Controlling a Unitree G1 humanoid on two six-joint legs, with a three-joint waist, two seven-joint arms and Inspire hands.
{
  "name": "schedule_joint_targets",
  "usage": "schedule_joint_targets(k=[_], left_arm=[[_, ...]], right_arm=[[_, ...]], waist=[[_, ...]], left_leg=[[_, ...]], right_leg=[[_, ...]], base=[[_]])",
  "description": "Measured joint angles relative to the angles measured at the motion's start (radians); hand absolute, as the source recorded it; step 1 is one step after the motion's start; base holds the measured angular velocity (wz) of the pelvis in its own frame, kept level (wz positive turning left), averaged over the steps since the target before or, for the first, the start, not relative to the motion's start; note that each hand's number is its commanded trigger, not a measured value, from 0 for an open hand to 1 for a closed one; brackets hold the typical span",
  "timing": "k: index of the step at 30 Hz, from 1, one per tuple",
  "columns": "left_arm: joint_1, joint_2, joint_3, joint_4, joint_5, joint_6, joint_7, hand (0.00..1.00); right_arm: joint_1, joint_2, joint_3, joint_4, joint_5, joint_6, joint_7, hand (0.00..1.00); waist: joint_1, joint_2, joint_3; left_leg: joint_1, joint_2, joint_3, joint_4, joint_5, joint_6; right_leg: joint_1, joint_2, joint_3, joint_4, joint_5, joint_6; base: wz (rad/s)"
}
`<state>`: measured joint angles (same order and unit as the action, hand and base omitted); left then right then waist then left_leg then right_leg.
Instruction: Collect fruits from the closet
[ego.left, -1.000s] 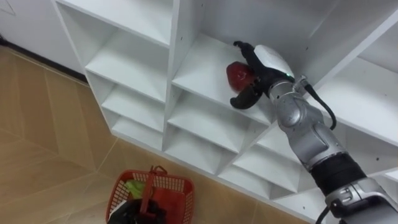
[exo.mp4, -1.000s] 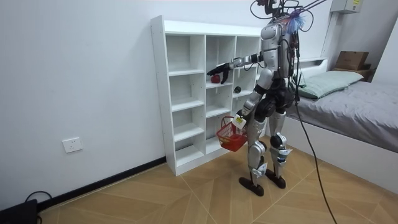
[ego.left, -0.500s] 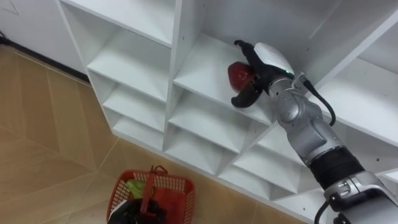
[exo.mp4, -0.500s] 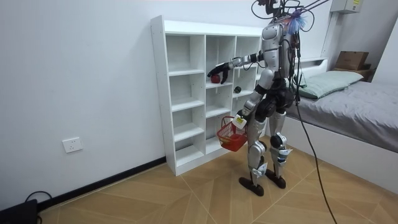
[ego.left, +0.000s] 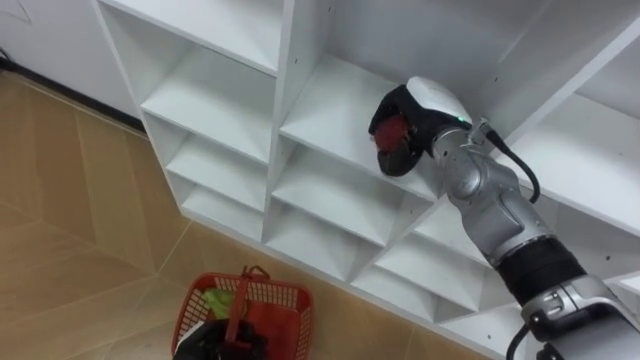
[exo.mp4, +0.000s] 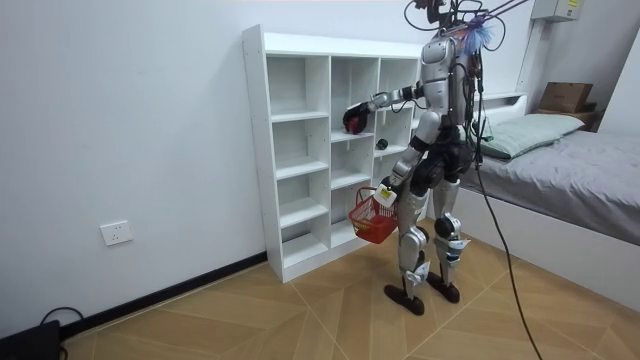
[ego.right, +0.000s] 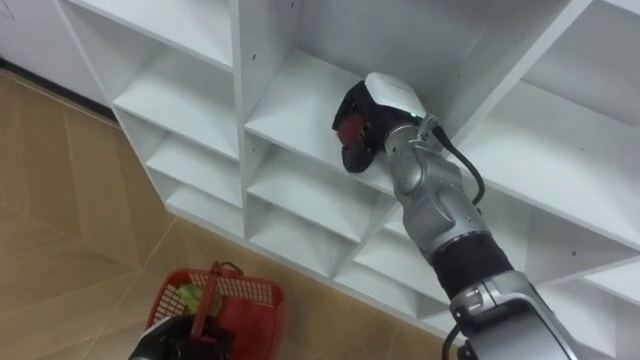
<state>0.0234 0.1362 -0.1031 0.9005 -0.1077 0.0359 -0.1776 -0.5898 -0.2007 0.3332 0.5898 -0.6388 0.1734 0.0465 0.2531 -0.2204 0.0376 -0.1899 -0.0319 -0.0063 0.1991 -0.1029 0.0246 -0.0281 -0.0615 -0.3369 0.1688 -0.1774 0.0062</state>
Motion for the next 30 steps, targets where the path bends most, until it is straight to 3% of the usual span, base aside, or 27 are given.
schedule_joint_targets(k=[21, 30], left_arm=[[-0.011, -0.003, 0.000, 0.001, 0.001, 0.000, 0.001, 1.00], [-0.013, -0.001, -0.017, -0.016, 0.002, 0.001, 0.002, 1.00]], right_arm=[[-0.001, 0.000, -0.004, 0.010, 0.000, -0.010, 0.001, 1.00], [-0.001, -0.022, -0.005, -0.069, 0.000, -0.007, 0.034, 1.00]], waist=[[-0.001, 0.002, 0.0013], [-0.006, 0.002, 0.0004]], left_leg=[[-0.009, 0.001, 0.002, 0.004, 0.000, 0.000], [-0.025, 0.001, 0.003, 0.006, 0.000, 0.000]], right_leg=[[-0.009, -0.001, 0.002, 0.001, 0.000, 0.000], [-0.024, 0.000, 0.018, 0.001, 0.000, 0.000]], base=[[0.00], [0.00]])
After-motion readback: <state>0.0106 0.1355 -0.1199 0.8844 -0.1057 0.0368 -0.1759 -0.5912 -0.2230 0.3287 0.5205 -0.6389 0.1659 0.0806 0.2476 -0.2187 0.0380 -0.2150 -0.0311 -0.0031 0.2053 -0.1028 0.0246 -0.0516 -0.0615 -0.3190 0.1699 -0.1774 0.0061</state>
